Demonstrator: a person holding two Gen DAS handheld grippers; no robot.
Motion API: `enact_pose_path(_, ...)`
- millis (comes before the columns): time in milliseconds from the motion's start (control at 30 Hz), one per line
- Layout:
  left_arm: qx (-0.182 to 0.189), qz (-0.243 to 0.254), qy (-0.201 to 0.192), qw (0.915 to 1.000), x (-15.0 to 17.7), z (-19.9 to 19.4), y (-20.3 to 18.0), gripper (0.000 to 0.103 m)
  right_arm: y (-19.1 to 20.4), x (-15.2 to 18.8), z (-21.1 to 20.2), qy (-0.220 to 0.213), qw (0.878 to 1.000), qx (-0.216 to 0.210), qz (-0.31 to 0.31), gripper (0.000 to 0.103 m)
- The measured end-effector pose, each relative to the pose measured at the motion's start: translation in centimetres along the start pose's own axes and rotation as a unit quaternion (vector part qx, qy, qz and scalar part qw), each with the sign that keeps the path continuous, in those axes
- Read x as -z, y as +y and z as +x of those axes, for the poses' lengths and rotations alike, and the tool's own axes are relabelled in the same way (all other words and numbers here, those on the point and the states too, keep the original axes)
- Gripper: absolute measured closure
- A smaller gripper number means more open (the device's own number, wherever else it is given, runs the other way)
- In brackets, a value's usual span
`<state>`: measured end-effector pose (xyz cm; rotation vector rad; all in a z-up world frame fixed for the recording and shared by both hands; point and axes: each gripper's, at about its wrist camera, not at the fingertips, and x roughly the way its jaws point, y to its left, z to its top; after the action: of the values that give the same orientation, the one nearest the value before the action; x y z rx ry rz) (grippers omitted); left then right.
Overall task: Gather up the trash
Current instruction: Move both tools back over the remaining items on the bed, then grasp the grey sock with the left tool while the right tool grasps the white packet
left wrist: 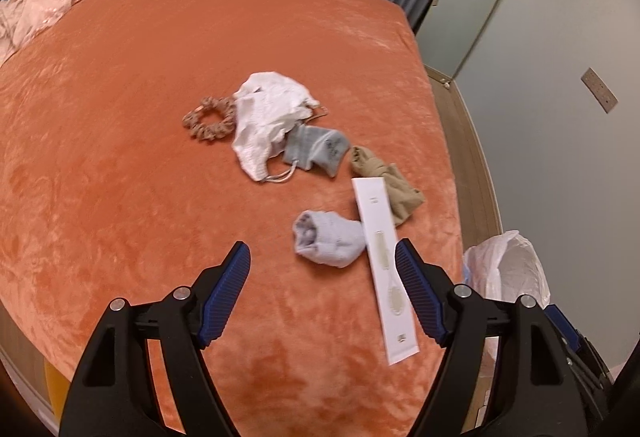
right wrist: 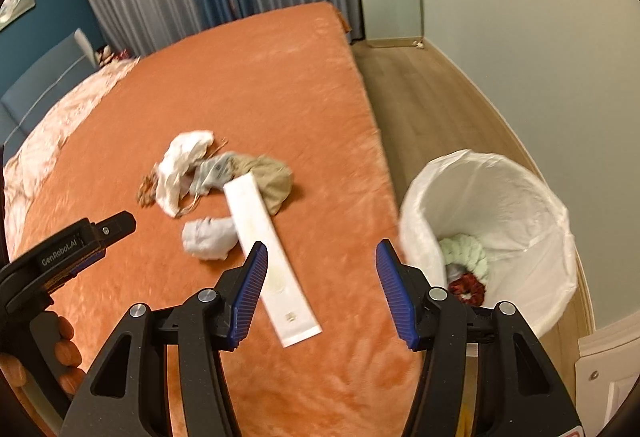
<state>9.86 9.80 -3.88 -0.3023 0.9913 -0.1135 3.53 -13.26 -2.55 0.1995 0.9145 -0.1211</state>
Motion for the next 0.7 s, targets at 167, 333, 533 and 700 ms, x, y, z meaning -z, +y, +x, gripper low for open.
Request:
enact_pose_path(167,-0.010,-0.013,0.014,0.9998,0.5,1.1,1.9,0.032,1.9,1.1,2.2,0.022,1.000,-0.006,-0.014,0.048)
enact_pose_path(333,-0.017,-0.025,0.029,0.9991,0.7,2.6,3.0,0.031,3.2,1.8,4.7,0.043,0.999,-0.008,-0.027,0.048)
enact_pose_path(533,-0.014,-0.039,0.055,0.9976,0.8,5.1,3.2,0.028,3.9,2.2,8.0,0.069,0.997,-0.008,-0.031,0.048)
enact_pose_path(700,-0.002,-0.050,0.078,0.9957,0.4,7.6,2.7,0.028,4.1,2.4,10.4,0.087,0.996,-0.007,-0.034,0.048)
